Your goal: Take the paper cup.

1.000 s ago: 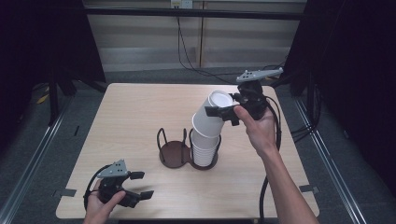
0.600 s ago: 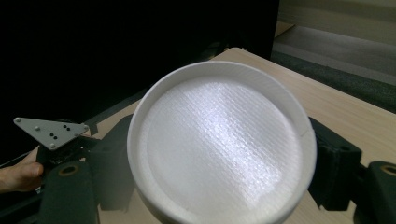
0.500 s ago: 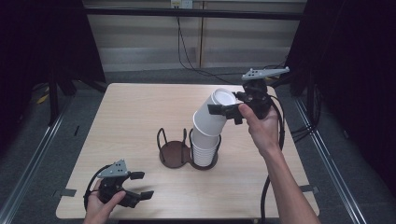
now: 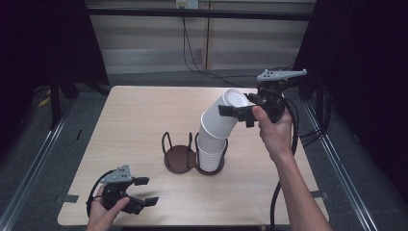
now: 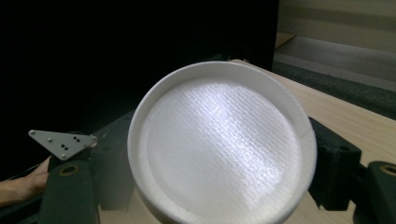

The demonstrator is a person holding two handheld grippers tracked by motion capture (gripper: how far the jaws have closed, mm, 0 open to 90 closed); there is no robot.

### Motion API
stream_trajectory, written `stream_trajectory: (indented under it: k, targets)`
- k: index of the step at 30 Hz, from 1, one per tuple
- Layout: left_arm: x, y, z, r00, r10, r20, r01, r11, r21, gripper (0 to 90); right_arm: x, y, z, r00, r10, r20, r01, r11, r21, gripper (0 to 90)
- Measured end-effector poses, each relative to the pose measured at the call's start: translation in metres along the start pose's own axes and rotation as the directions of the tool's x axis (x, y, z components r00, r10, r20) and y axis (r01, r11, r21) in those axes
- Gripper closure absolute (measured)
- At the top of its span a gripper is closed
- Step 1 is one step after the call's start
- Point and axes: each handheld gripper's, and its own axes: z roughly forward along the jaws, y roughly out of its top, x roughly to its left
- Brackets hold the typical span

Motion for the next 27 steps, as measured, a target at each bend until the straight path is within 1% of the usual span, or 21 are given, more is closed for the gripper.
stream_trajectory:
  k: [6,14,18,24,27]
  targets:
    - [0.0,0.0,0.0,1.0,0.001,0.0,-0.001,1.0,0.0,17.7,0.0,-0.001,-0.004,1.0,0.002,-0.003,-0.002,0.9999,-0.013,23.9]
    - [0.0,0.0,0.0,1.0,0.0,0.001,0.0,1.0,0.002,17.7,-0.001,-0.002,-0.013,0.9999,0.01,-0.012,-0.011,0.999,-0.042,24.1]
    - [0.0,0.0,0.001,1.0,0.0,0.001,0.0,1.0,0.005,17.7,-0.002,-0.004,-0.018,0.9995,0.02,-0.023,-0.021,0.9981,-0.058,24.1]
    - [0.0,0.0,0.001,1.0,-0.002,0.001,0.002,1.0,0.005,17.6,-0.002,-0.005,-0.028,0.9993,0.026,-0.028,-0.028,0.9971,-0.071,24.2]
    - [0.0,0.0,0.001,1.0,-0.001,0.001,0.001,1.0,0.007,17.7,-0.002,-0.006,-0.033,0.9993,0.026,-0.028,-0.028,0.9974,-0.066,24.3]
